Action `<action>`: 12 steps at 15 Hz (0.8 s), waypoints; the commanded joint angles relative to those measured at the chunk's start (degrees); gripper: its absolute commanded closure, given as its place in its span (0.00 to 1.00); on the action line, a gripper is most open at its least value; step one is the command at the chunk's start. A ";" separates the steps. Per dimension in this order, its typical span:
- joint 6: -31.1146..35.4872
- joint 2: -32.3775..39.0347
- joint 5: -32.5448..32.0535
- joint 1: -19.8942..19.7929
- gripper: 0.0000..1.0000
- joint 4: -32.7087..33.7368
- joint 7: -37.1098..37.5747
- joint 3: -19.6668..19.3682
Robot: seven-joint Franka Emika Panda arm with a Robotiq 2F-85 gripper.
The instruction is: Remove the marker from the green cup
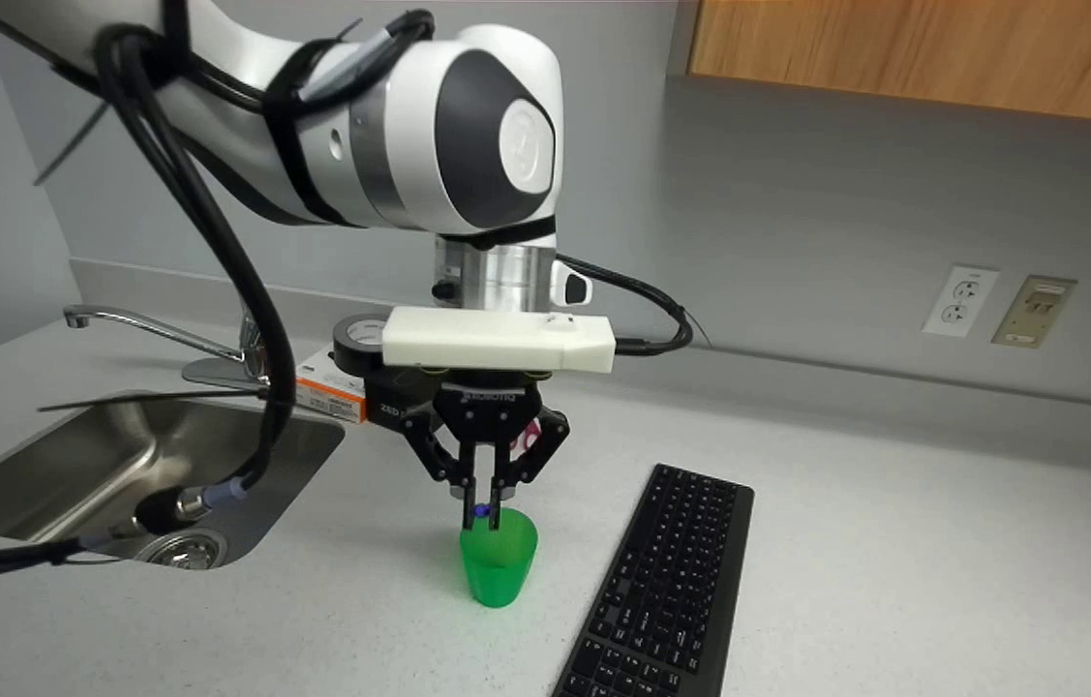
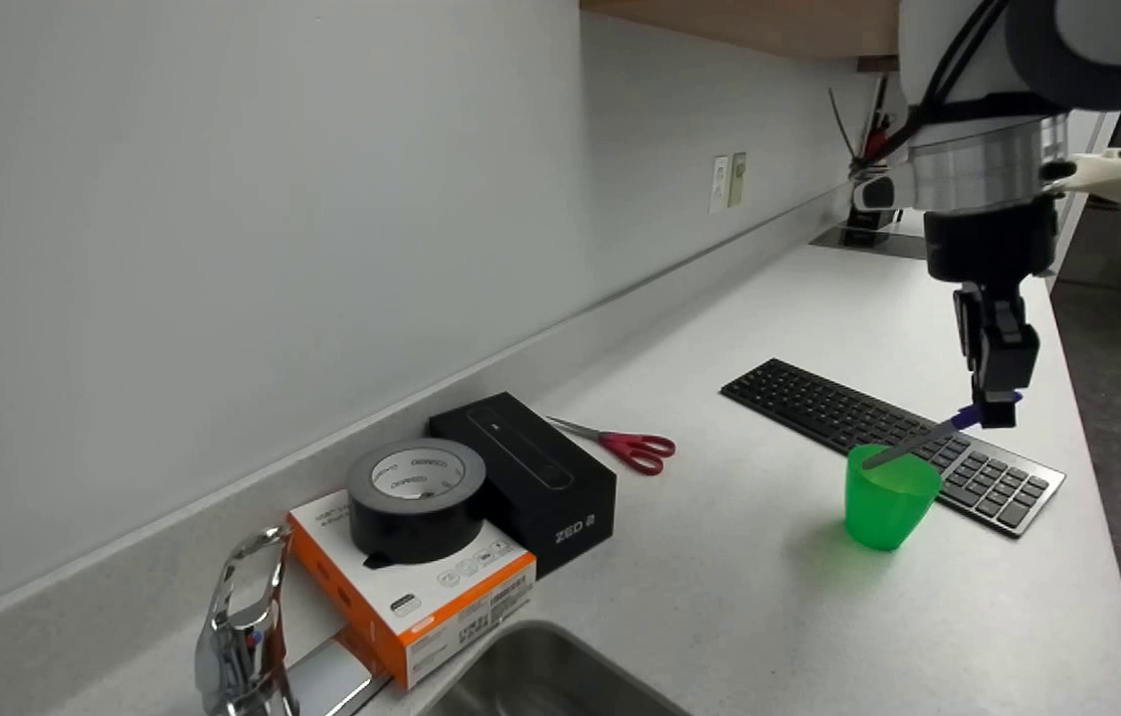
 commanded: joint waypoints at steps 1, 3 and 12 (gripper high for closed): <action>1.28 -10.94 -0.56 1.58 0.96 -6.45 -2.73 1.26; 2.50 -12.84 -1.00 2.98 0.96 -7.68 -2.06 2.53; 20.29 6.87 -6.84 5.44 0.96 -4.97 11.48 9.16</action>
